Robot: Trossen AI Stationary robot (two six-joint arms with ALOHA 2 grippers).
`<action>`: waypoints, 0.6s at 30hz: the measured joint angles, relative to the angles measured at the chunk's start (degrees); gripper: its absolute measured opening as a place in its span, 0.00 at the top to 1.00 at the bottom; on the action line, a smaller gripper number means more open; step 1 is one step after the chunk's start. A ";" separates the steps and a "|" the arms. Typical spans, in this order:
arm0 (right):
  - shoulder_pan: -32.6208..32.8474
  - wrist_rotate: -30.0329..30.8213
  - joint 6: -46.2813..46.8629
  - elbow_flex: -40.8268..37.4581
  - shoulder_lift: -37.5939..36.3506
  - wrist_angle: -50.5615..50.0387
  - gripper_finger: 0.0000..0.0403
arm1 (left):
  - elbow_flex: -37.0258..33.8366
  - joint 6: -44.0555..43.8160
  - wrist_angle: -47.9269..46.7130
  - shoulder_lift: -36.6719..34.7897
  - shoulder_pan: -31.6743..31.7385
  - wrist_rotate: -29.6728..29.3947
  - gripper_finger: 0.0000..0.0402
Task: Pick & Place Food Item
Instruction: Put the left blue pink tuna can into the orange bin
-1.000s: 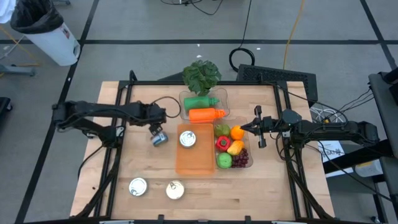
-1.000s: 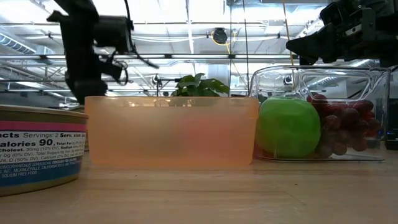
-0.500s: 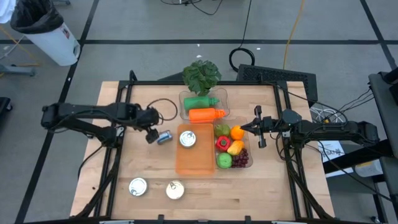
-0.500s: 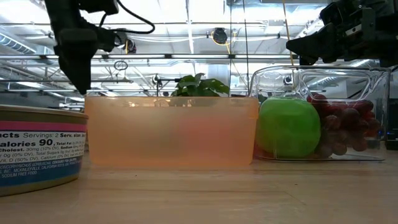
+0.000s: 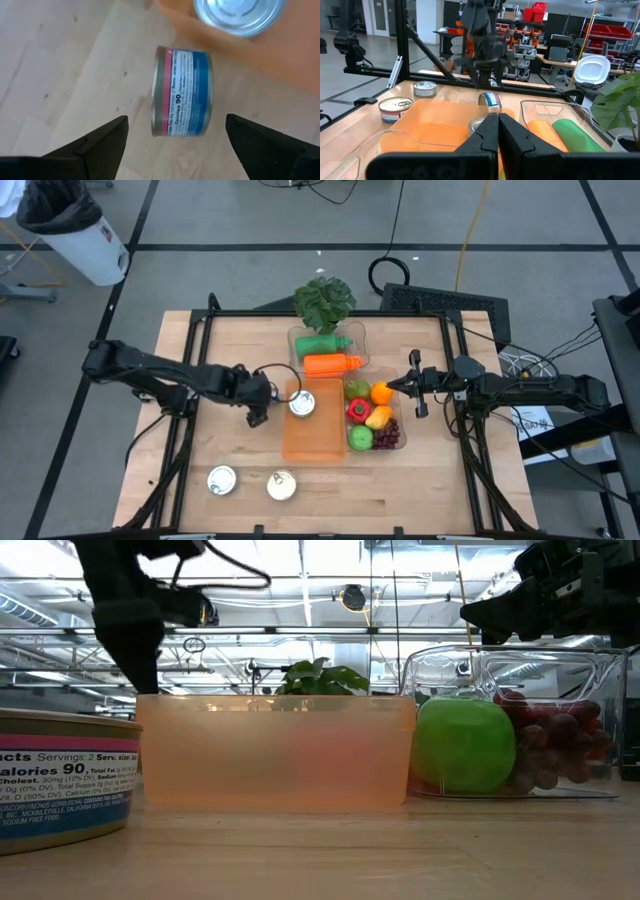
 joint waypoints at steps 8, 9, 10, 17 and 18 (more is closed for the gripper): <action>0.00 -0.01 0.01 -0.01 -0.01 -0.02 1.00 | -0.02 0.24 1.15 8.32 0.99 -2.08 0.14; 0.01 0.01 0.01 -0.01 -0.02 0.01 1.00 | -0.02 0.44 1.17 9.15 1.11 -2.12 0.14; 0.00 0.01 -0.01 -0.01 -0.02 0.00 1.00 | -0.02 0.53 1.28 9.88 1.29 -2.13 0.14; 0.00 0.01 -0.01 0.00 -0.02 0.01 1.00 | -0.02 0.89 2.96 12.73 2.07 -2.08 0.14; 0.00 0.00 0.00 0.00 -0.01 0.00 1.00 | -0.02 0.90 3.14 12.89 2.06 -2.09 0.14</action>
